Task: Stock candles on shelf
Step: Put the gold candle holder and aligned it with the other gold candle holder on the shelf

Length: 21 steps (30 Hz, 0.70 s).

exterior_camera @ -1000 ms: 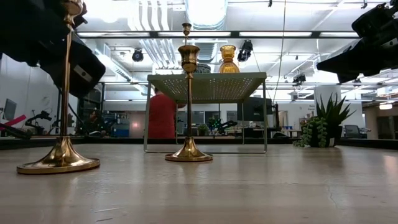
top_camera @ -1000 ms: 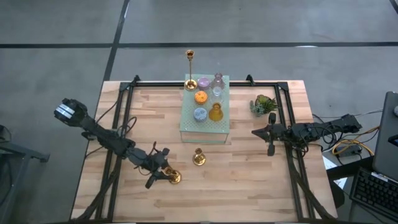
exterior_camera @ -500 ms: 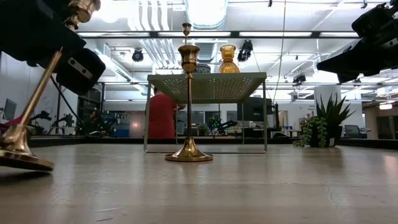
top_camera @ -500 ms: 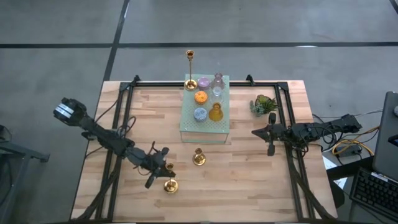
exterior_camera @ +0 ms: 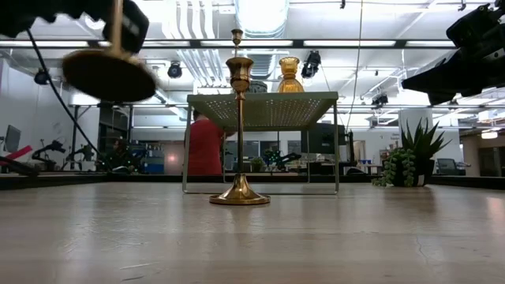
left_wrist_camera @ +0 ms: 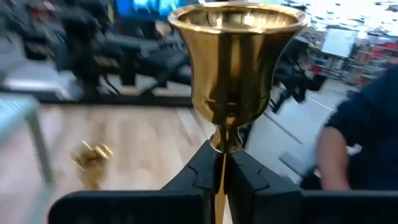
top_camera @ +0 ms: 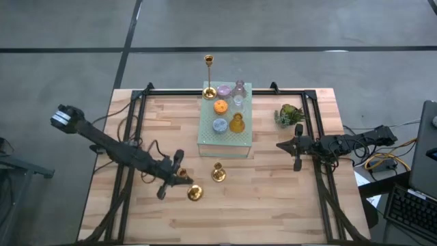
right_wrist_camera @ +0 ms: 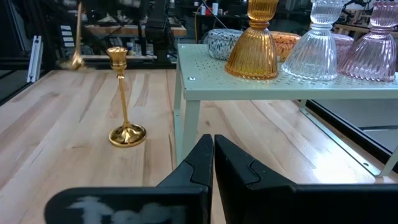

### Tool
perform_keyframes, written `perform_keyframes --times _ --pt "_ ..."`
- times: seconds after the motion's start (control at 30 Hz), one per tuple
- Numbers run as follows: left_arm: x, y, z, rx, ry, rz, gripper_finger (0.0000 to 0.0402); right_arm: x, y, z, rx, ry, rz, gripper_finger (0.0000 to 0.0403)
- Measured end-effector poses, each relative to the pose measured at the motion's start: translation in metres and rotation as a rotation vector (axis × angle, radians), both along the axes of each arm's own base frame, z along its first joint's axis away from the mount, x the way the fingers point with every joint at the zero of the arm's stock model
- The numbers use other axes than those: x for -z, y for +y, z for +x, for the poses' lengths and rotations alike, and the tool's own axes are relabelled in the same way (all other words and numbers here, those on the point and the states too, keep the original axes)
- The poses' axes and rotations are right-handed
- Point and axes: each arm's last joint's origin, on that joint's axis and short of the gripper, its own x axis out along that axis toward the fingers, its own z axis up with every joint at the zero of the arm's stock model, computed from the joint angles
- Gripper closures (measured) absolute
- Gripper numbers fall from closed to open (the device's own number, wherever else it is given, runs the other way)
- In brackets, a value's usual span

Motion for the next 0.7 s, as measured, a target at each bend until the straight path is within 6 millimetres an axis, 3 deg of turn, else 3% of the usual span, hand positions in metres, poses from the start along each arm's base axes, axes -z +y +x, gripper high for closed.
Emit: perform_keyframes --times 0.2,0.4,0.7 --pt "-0.035 0.023 -0.005 -0.149 -0.132 0.053 0.0370 0.000 0.000 0.000 0.000 0.000 0.001 0.0394" --pt "-0.063 0.044 -0.011 -0.368 -0.260 0.157 0.0385 0.000 0.000 0.000 -0.001 0.000 0.000 0.0394" --pt "-0.087 0.086 -0.005 -0.628 -0.304 0.243 0.0381 0.000 0.000 0.000 -0.001 0.000 0.000 0.0394"
